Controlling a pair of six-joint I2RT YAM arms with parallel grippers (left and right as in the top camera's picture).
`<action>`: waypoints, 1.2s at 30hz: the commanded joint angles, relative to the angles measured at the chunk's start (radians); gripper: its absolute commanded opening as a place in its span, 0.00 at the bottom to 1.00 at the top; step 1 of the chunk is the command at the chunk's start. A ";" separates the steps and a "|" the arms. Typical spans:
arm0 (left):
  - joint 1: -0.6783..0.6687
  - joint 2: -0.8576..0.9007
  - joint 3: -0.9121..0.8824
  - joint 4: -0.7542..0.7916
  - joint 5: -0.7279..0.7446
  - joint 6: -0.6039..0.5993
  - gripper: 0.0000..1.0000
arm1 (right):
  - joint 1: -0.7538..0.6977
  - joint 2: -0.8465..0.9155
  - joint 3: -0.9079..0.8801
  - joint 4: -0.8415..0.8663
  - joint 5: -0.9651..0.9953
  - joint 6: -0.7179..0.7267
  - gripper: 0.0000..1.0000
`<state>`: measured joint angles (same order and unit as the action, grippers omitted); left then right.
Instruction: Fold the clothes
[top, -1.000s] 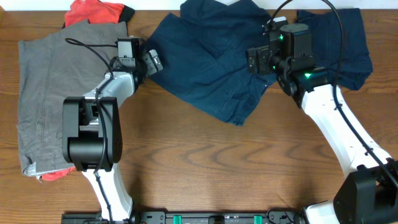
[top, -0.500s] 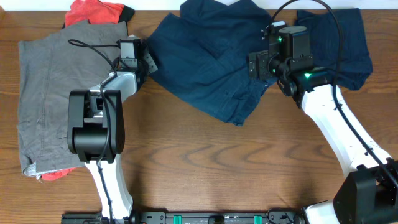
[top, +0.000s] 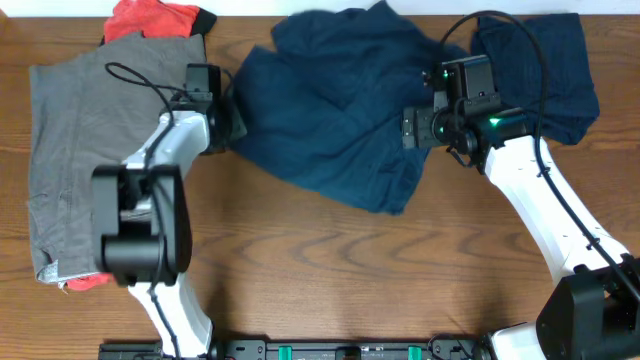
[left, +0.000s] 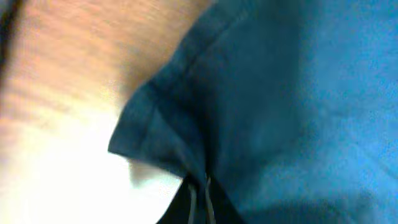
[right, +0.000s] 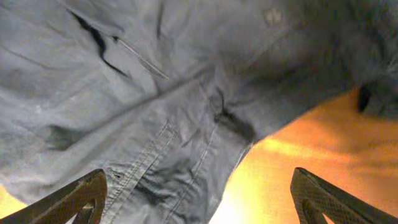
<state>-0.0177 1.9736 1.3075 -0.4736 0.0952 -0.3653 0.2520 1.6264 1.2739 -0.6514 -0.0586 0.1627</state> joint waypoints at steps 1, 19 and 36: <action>0.005 -0.152 -0.002 -0.182 -0.009 0.031 0.06 | 0.026 0.008 0.001 -0.033 -0.029 0.049 0.96; -0.205 -0.302 -0.008 -0.937 0.023 0.004 0.06 | -0.016 0.008 0.001 -0.060 -0.033 0.080 0.99; -0.247 -0.302 -0.010 -0.908 -0.190 -0.092 0.98 | -0.048 0.008 -0.017 -0.341 -0.140 0.045 0.99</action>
<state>-0.2646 1.6741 1.3006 -1.3861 -0.0547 -0.4709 0.2043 1.6279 1.2709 -0.9707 -0.1593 0.2230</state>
